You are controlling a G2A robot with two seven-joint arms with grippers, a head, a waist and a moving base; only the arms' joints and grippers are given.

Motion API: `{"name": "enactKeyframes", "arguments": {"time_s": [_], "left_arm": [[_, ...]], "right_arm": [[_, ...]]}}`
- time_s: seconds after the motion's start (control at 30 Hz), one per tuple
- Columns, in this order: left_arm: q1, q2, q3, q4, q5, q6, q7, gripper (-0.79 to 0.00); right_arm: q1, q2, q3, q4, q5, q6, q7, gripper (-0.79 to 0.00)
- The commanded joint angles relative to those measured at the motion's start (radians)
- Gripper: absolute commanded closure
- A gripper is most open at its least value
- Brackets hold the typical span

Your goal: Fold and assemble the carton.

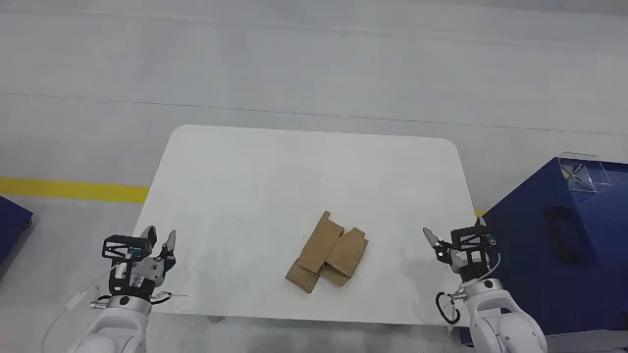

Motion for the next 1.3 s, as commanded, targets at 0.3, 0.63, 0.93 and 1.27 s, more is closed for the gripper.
{"name": "enactKeyframes", "arguments": {"time_s": [0.3,0.63,0.93,1.27], "left_arm": [[0.0,0.0,0.0,0.0,0.0,0.0,0.0,-0.264],[0.0,0.0,0.0,0.0,0.0,0.0,0.0,-0.26],[0.0,0.0,0.0,0.0,0.0,0.0,0.0,-0.26],[0.0,0.0,0.0,0.0,0.0,0.0,0.0,-0.785]], "right_arm": [[0.0,0.0,0.0,0.0,0.0,0.0,0.0,-0.784],[0.0,0.0,0.0,0.0,0.0,0.0,0.0,-0.785],[0.0,0.0,0.0,0.0,0.0,0.0,0.0,-0.785],[0.009,0.002,-0.009,0.013,0.133,-0.143,0.121,-0.785]]}}
